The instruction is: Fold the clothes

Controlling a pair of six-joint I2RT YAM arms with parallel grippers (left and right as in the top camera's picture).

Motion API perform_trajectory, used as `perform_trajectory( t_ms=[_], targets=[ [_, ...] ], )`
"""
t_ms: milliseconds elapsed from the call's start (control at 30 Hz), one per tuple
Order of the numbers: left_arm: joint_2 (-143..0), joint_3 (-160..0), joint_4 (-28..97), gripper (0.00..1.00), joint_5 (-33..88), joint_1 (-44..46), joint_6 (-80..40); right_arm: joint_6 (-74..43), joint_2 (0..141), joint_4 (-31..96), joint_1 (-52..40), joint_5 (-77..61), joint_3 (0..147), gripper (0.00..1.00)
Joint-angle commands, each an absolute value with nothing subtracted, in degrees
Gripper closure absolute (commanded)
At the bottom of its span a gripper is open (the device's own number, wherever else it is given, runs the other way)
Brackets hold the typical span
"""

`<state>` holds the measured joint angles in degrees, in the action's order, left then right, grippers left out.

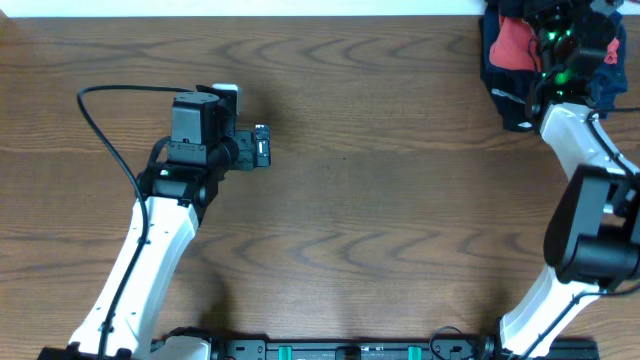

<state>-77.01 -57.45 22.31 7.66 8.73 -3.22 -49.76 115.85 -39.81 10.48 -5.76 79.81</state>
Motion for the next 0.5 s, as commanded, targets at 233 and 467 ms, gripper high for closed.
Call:
perform_trajectory(
  t_ms=[233, 467],
  targets=[
    [-81.19, -58.37, 21.15, 0.02, 6.35, 8.54, -3.75, -52.45, 119.17, -45.19, 17.72, -9.82, 80.84, 0.99],
    [-81.65, -58.37, 19.81, 0.02, 6.37, 8.54, -3.77, -50.52, 120.62, -40.16, 18.57, -12.08, 80.84, 0.99]
  ],
)
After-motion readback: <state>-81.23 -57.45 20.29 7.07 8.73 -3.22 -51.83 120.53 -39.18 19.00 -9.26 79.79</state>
